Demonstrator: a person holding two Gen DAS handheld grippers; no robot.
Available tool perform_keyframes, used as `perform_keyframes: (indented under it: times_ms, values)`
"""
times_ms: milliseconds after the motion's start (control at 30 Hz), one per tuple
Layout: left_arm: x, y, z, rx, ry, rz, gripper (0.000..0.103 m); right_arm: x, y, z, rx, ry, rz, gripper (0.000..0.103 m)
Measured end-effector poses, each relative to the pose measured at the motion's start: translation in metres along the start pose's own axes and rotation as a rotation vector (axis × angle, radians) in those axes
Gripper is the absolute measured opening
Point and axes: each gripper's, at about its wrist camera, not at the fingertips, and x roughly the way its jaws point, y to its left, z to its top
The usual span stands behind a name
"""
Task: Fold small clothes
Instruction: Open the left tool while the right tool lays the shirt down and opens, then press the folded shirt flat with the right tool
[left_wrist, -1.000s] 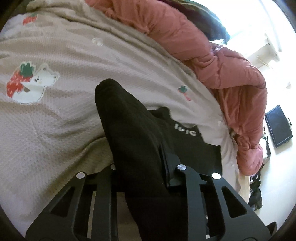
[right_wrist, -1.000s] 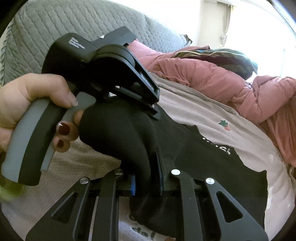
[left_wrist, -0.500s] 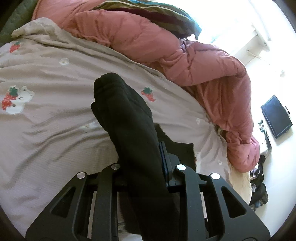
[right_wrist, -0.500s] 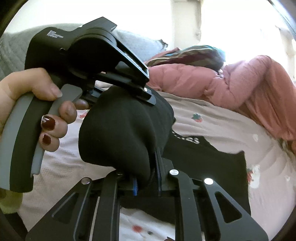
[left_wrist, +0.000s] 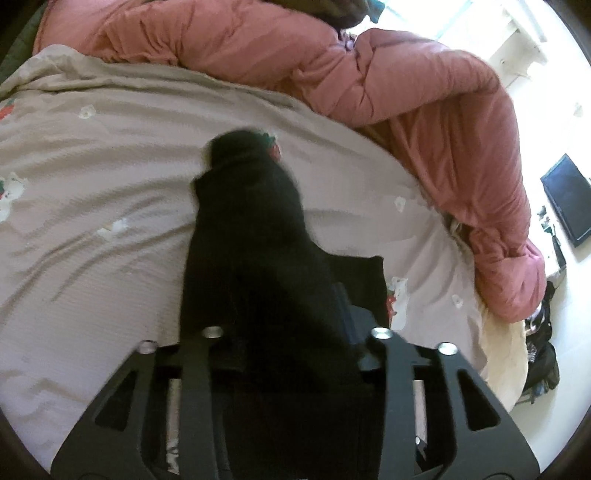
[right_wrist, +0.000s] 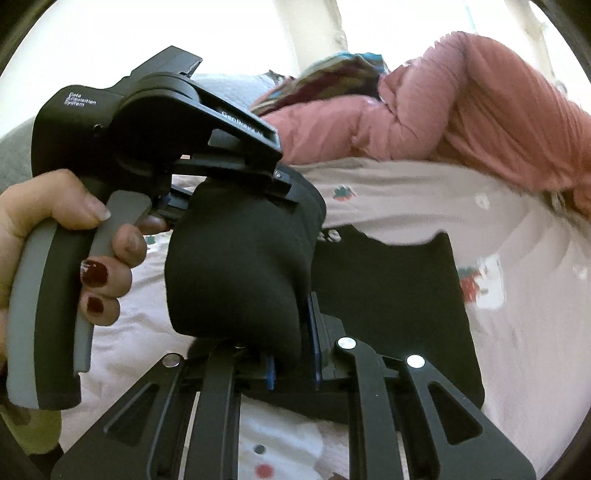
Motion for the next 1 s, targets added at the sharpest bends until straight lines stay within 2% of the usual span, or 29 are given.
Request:
perform_keyframes:
  times_ms: [67,100,133,200,233,300,400,567,633,767,900,1000]
  values:
    - [0.007,-0.003,-0.002,-0.002,0.015,-0.009,0.052,0.002,-0.013,-0.003,0.044,0.018,0.012,0.013]
    - [0.009,-0.005,-0.004,-0.008,0.020,-0.042,0.066,0.003,-0.018,-0.005,0.061,0.027,0.018,0.013]
    - [0.007,-0.006,-0.005,-0.014,0.006,-0.076,0.071,0.004,-0.025,-0.007,0.084,0.037,0.022,0.013]
    - [-0.004,-0.005,-0.008,-0.004,-0.051,-0.129,0.071,0.007,-0.045,-0.013,0.165,0.072,0.035,0.013]
    - [-0.008,-0.005,-0.009,0.003,-0.065,-0.123,0.071,0.008,-0.056,-0.017,0.209,0.092,0.037,0.013]
    - [-0.019,-0.001,-0.012,0.020,-0.092,-0.089,0.071,0.011,-0.077,-0.025,0.312,0.133,0.058,0.013]
    - [-0.026,0.007,-0.022,0.043,-0.106,-0.012,0.071,0.007,-0.092,-0.034,0.388,0.145,0.095,0.013]
    - [-0.020,0.020,-0.041,0.071,-0.083,0.064,0.071,-0.002,-0.090,-0.037,0.389,0.146,0.096,0.017]
    - [-0.018,0.018,-0.049,0.110,-0.083,0.086,0.071,-0.005,-0.093,-0.035,0.392,0.158,0.090,0.025]
    - [-0.014,0.012,-0.062,0.195,-0.078,0.121,0.071,-0.020,-0.098,-0.037,0.371,0.162,0.071,0.033]
    - [-0.003,0.001,-0.074,0.282,-0.068,0.152,0.071,-0.044,-0.102,-0.030,0.335,0.115,0.021,0.036]
    - [0.002,0.001,-0.079,0.300,-0.079,0.158,0.071,-0.052,-0.106,-0.014,0.304,0.081,0.004,0.037]
